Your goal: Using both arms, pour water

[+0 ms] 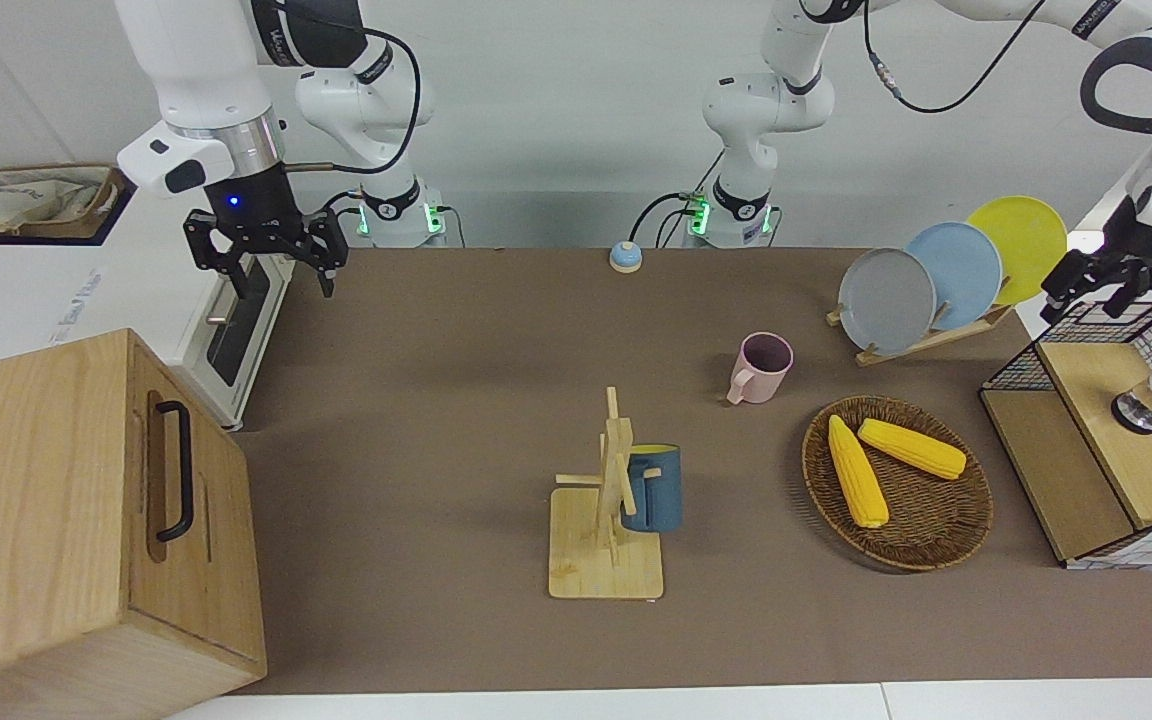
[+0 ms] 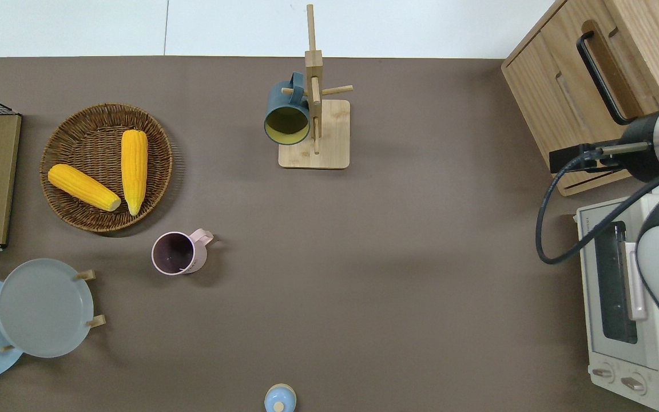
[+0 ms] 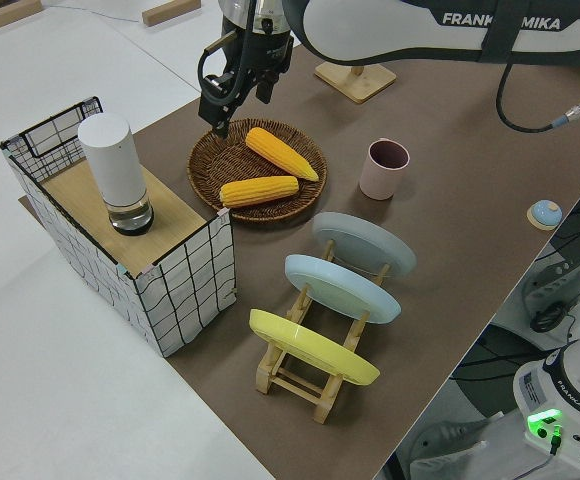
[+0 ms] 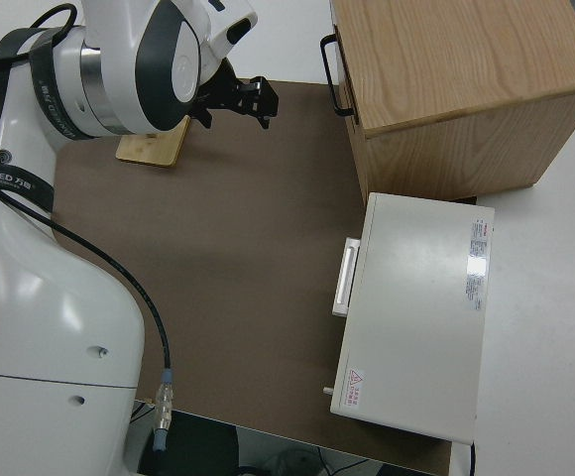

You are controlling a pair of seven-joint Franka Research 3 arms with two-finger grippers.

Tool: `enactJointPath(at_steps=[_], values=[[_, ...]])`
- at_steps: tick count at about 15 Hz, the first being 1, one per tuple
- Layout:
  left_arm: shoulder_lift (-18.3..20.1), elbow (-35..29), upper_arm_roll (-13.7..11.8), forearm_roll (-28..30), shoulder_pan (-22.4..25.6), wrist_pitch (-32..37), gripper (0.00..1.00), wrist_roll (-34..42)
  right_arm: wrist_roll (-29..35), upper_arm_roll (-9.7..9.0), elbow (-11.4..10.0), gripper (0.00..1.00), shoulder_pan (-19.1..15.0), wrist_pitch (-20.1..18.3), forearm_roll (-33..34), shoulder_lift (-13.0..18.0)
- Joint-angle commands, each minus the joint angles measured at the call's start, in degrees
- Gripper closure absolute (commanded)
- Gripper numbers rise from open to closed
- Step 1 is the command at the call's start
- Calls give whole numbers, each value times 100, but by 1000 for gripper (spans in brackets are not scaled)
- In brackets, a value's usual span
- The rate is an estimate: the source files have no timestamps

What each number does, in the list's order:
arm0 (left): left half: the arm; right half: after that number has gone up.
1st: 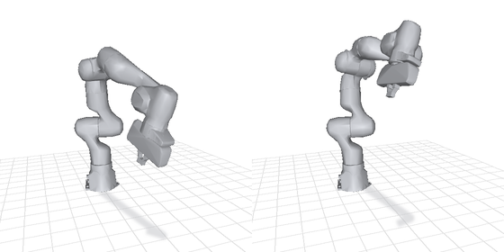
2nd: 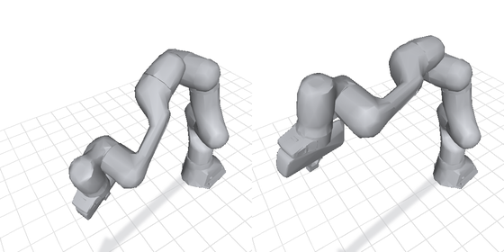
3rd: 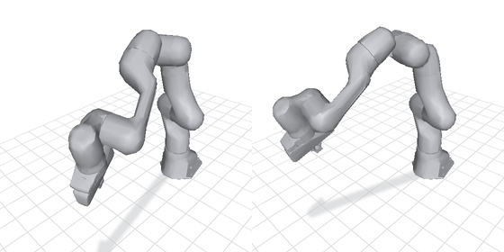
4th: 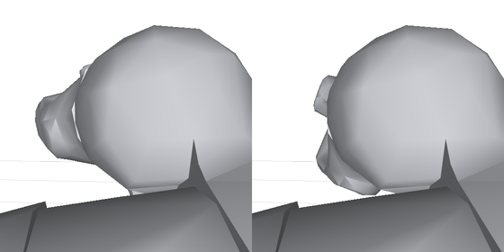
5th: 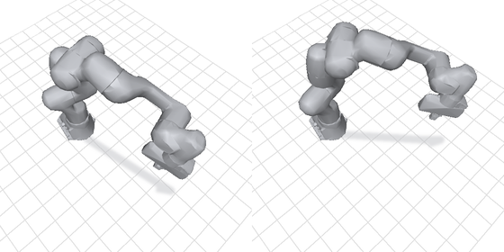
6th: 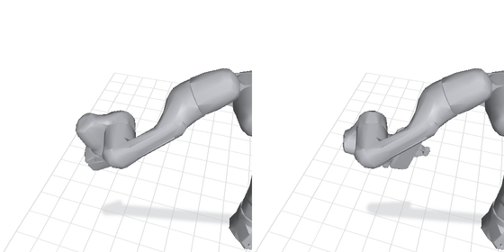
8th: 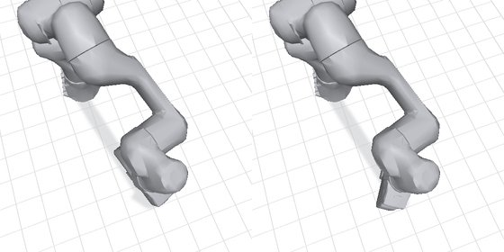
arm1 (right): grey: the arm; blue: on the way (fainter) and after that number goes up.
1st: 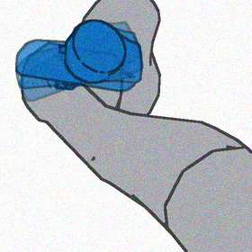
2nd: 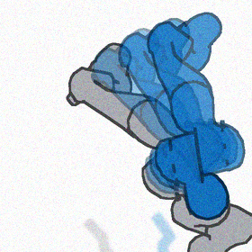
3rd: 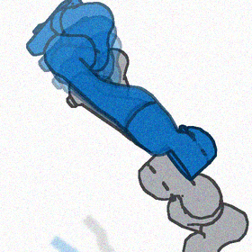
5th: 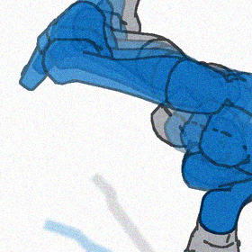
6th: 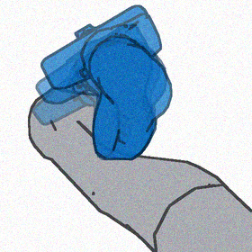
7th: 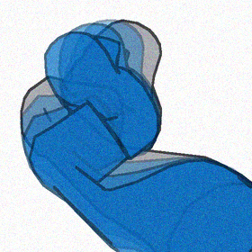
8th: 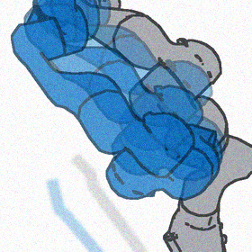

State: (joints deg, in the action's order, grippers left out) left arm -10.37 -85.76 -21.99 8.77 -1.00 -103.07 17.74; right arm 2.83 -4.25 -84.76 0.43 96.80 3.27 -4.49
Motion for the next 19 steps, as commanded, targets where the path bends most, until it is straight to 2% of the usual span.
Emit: enactJointPath(at_steps=[1, 3, 7, 11, 16, 19], values=[[79, 24, -42, -218, -593, 629, 0, -692, 42, -15, 12, 17, -34, -12, -160, 9], [140, 24, -33, -270, -857, 849, 0, -728, 42, -15, 12, 17, -34, -21, -160, 9], [246, 33, -33, -745, -1324, 1192, 0, -799, 42, -15, 12, 17, -34, -12, -160, 9], [605, -54, 63, -763, -1403, 1447, 0, -807, 42, -15, 12, 17, -34, -12, -160, 9], [642, -73, 274, -754, -1430, 1456, 0, -825, 42, -15, 12, 17, -34, -12, -160, 9], [650, -73, 292, -692, -1430, 1465, 0, -808, 42, -15, 12, 17, -34, -12, -160, 9]])
